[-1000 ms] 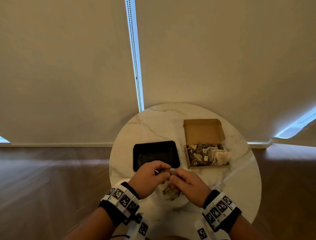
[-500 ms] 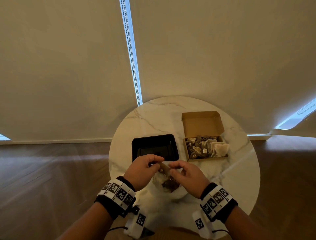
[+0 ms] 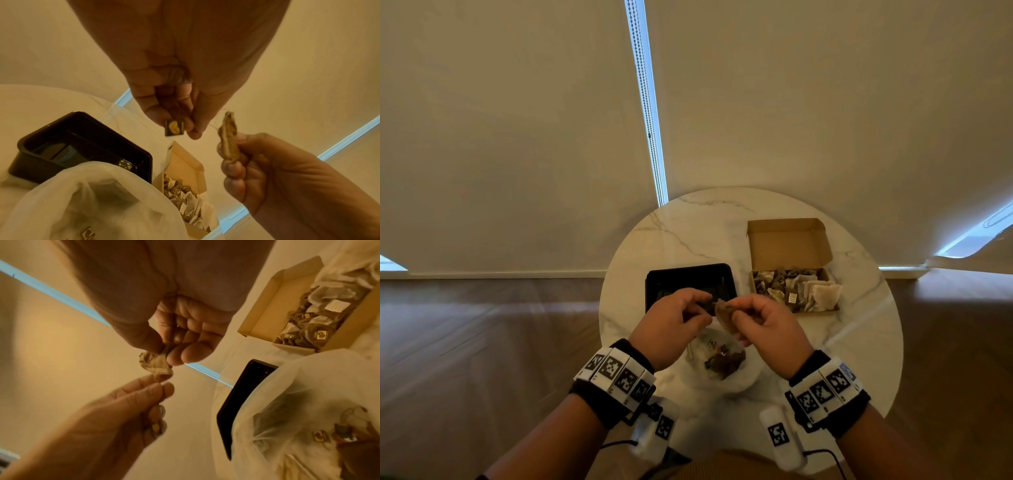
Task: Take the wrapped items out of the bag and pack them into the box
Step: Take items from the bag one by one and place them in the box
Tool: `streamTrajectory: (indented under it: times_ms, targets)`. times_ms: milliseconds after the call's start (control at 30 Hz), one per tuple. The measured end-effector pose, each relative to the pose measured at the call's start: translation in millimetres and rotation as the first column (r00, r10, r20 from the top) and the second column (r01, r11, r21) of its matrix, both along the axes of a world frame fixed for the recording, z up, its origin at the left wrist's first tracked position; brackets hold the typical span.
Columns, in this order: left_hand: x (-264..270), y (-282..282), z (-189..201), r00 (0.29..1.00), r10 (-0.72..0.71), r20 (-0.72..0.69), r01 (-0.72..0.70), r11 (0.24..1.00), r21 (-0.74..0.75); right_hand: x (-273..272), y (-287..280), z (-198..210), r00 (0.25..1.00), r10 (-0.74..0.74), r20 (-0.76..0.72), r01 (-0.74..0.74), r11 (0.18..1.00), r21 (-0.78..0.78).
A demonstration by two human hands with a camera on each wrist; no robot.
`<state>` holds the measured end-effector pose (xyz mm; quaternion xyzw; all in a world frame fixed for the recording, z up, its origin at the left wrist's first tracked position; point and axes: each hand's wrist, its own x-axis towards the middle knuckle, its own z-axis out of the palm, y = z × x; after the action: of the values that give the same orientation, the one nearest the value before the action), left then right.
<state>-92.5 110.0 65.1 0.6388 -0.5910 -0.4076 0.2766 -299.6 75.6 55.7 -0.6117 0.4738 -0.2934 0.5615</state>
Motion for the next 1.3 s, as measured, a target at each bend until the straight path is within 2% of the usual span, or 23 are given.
streamTrajectory:
  times_ms: [167,300,533,667,800,900,967,1100,1300]
  targets:
    - [0,2,-1,1.000,-0.011,0.013,0.011,1.000,-0.005,-6,-6,5,0.985,-0.126,0.118,0.105,0.981,0.165]
    - [-5,2,-3,1.000,-0.003,-0.010,0.003,1.000,0.018,-7,-8,5,0.937,-0.239,0.256,0.148,0.933,0.329]
    - [-4,5,-7,1.000,0.016,-0.023,-0.015,0.999,0.036,-9,-11,6,0.858,-0.296,0.420,0.039,0.853,0.521]
    - [-3,6,-4,0.999,0.020,-0.036,-0.018,0.999,0.032,-8,-15,0,0.875,-0.331,0.354,0.119,0.854,0.506]
    - [-10,4,10,0.986,0.043,-0.163,-0.043,0.999,0.003,-2,-17,-8,0.927,-0.308,0.216,0.203,0.893,0.401]
    - [-21,2,19,0.974,-0.044,-0.223,0.038,0.999,-0.030,6,-19,-9,0.935,-0.300,0.190,0.212,0.901,0.379]
    - [-26,1,16,0.971,-0.106,-0.212,0.104,0.994,-0.020,11,-22,-7,0.936,-0.303,0.181,0.215,0.897,0.386]
    - [-25,3,4,0.973,-0.139,-0.183,0.157,0.984,0.086,17,-28,5,0.905,-0.340,0.255,0.185,0.855,0.484]
    - [-17,2,-4,0.978,-0.044,-0.206,0.072,0.989,0.132,12,-31,13,0.878,-0.329,0.348,0.082,0.820,0.567]
